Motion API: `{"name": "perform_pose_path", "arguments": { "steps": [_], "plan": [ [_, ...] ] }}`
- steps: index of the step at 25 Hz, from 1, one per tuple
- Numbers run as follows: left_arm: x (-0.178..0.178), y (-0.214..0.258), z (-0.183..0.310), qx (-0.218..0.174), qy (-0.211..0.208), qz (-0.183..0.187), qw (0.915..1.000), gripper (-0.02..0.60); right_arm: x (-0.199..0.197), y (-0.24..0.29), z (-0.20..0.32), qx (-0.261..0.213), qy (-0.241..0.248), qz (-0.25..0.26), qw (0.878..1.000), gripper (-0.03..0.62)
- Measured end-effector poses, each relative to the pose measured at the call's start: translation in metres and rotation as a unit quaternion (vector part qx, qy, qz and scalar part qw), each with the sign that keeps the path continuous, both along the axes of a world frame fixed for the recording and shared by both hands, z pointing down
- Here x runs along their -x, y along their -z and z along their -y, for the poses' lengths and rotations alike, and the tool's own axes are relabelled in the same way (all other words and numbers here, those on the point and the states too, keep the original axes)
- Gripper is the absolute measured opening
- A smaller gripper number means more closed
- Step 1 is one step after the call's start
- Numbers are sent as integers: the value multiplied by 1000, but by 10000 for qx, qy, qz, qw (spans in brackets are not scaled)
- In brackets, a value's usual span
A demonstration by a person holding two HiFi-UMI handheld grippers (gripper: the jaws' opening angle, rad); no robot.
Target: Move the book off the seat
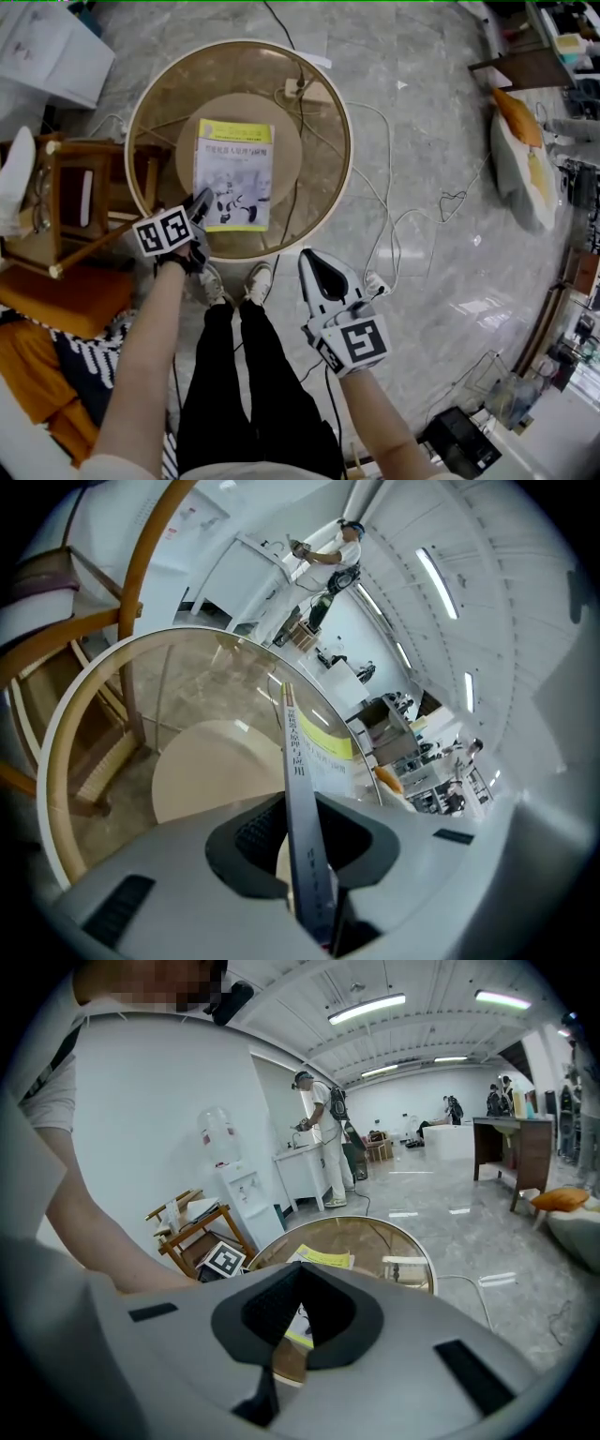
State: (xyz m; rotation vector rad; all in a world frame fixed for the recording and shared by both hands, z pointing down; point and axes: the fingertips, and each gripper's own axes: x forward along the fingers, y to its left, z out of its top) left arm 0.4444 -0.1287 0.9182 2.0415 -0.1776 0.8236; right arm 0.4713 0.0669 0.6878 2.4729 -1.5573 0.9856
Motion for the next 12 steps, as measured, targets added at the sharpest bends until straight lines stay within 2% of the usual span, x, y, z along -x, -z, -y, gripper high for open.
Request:
{"name": "perform_pose_path", "arguments": {
  "steps": [4,9,12],
  "plan": [
    [6,-5,1,-395,-219,202,9988,83,-2,0,-3,7,-34,-32,10000,21],
    [27,1,18,-948,48,387,9947,89,-7,5,-10,-23,-85,-61,9999,21],
    [36,12,18,-1268,-167,358,9911,92,-9,13,-13,-84,-90,-66,9999,21]
  ]
}}
